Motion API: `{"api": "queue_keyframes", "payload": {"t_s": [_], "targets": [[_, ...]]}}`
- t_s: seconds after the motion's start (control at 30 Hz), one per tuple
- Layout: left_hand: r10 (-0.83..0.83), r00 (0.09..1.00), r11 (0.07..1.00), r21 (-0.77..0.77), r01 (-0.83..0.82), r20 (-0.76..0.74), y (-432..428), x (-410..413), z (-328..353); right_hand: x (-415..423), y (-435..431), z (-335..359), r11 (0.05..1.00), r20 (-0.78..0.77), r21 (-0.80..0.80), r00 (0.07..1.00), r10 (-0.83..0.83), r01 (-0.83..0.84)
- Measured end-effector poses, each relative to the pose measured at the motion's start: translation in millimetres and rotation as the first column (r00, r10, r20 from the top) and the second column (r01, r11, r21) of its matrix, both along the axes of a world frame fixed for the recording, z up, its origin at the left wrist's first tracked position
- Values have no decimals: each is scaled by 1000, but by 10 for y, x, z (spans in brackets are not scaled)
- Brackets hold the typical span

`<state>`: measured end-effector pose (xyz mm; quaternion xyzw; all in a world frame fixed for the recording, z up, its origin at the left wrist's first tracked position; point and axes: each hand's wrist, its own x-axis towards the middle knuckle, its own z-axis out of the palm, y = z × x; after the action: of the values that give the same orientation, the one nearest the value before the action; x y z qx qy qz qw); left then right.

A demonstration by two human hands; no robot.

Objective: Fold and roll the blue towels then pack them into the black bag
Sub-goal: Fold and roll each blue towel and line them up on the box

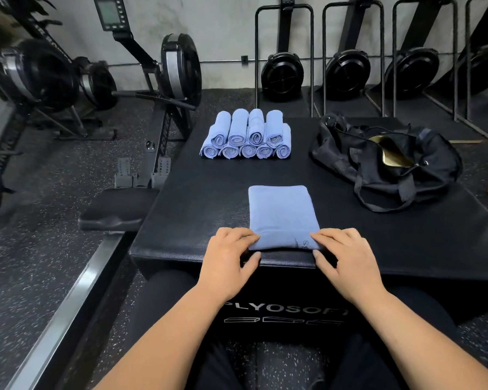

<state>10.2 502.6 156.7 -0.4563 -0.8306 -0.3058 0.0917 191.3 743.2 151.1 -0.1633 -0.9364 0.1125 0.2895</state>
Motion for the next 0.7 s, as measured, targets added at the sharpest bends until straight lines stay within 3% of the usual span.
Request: {"api": "queue_keyframes", "payload": {"t_s": [0.17, 0.33, 0.47, 0.7], "targets": [[60, 985, 997, 46, -68, 163, 86, -16, -32, -46, 8, 12, 983, 36, -170, 998, -58, 63], [101, 928, 982, 112, -150, 358, 97, -3, 16, -19, 1, 124, 866, 16, -488, 993, -117, 110], [107, 872, 971, 140, -196, 477, 67, 21, 40, -6, -27, 198, 809, 17, -579, 993, -117, 105], [103, 871, 977, 114, -178, 480, 33, 40, 27, 7, -78, 310, 765, 12, -635, 992, -125, 104]]}}
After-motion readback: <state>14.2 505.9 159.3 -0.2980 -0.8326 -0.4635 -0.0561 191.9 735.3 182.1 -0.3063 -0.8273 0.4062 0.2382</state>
